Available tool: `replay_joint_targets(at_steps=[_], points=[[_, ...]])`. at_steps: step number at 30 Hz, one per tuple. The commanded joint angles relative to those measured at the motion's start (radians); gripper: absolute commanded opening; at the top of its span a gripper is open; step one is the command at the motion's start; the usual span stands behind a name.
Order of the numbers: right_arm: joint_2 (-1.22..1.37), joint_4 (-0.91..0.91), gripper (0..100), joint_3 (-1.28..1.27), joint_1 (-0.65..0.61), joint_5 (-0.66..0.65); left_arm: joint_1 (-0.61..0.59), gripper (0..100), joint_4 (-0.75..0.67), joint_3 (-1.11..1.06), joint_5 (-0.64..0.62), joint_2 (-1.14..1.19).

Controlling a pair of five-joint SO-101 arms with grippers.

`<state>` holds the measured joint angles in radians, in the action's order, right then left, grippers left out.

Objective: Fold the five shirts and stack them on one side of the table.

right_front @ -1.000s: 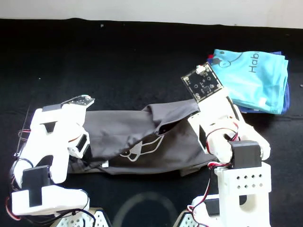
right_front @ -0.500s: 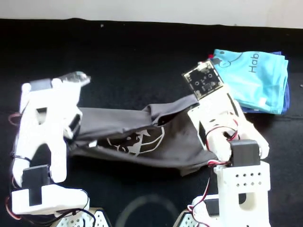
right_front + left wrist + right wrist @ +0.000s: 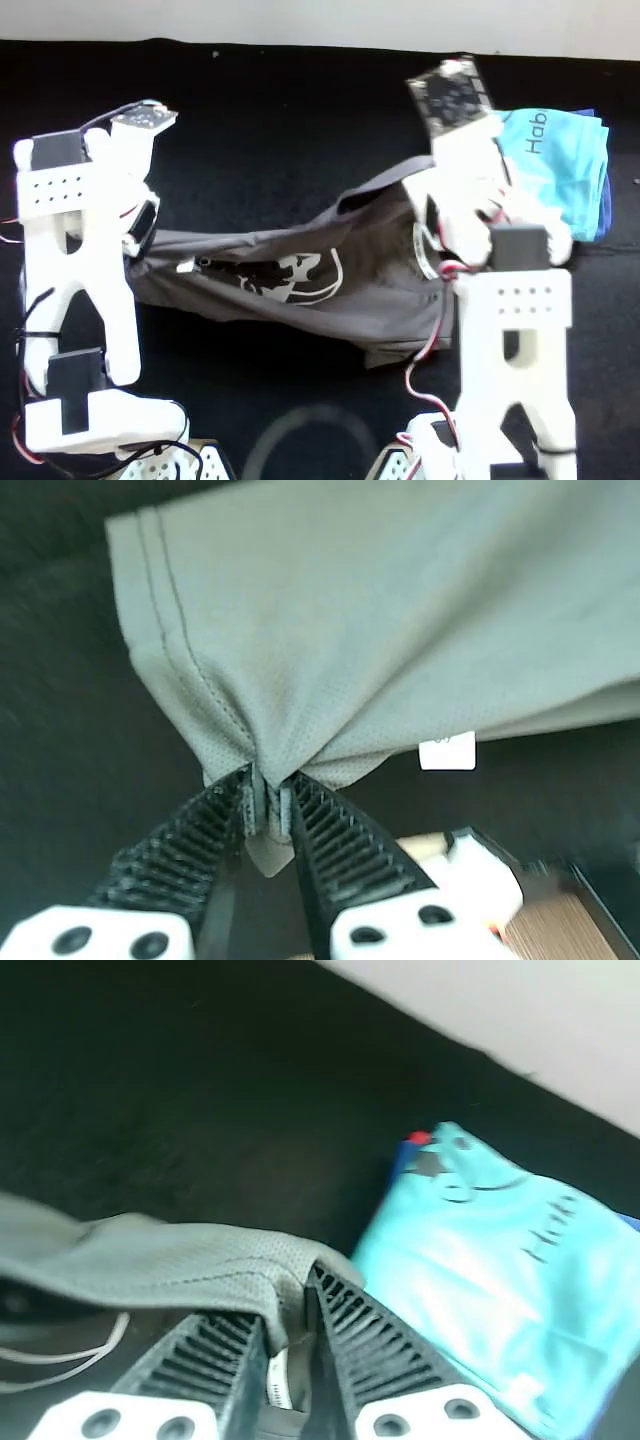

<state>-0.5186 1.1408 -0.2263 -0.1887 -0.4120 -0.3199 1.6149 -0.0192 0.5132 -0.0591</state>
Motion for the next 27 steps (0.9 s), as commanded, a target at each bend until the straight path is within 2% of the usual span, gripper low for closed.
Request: replay_joint_targets(at_steps=[1, 3, 7, 12, 16, 23, 27], points=[[0.05, -0.005, 0.5, 0.05, -0.065, 0.011, -0.03, 1, -0.063, -0.004, 0.008, -0.008], [0.051, -0.004, 0.5, 0.048, -0.116, 0.011, -0.031, 1, -0.021, -0.008, 0.009, -0.01], [0.061, 0.031, 0.5, 0.056, -0.231, 0.011, -0.111, 1, 0.044, -0.008, 0.021, -0.013], [0.068, 0.028, 0.5, 0.05, -0.314, 0.029, -0.263, 1, 0.046, -0.036, 0.183, -0.008], [0.153, 0.007, 0.5, 0.061, -0.371, 0.055, -0.325, 1, 0.043, -0.091, 0.261, -0.008], [0.246, 0.004, 0.5, 0.093, -0.469, 0.058, -0.366, 1, -0.114, -0.248, 0.273, -0.008], [0.255, 0.047, 0.5, 0.165, -0.481, 0.054, -0.367, 9, -0.132, -0.341, 0.273, -0.008]])
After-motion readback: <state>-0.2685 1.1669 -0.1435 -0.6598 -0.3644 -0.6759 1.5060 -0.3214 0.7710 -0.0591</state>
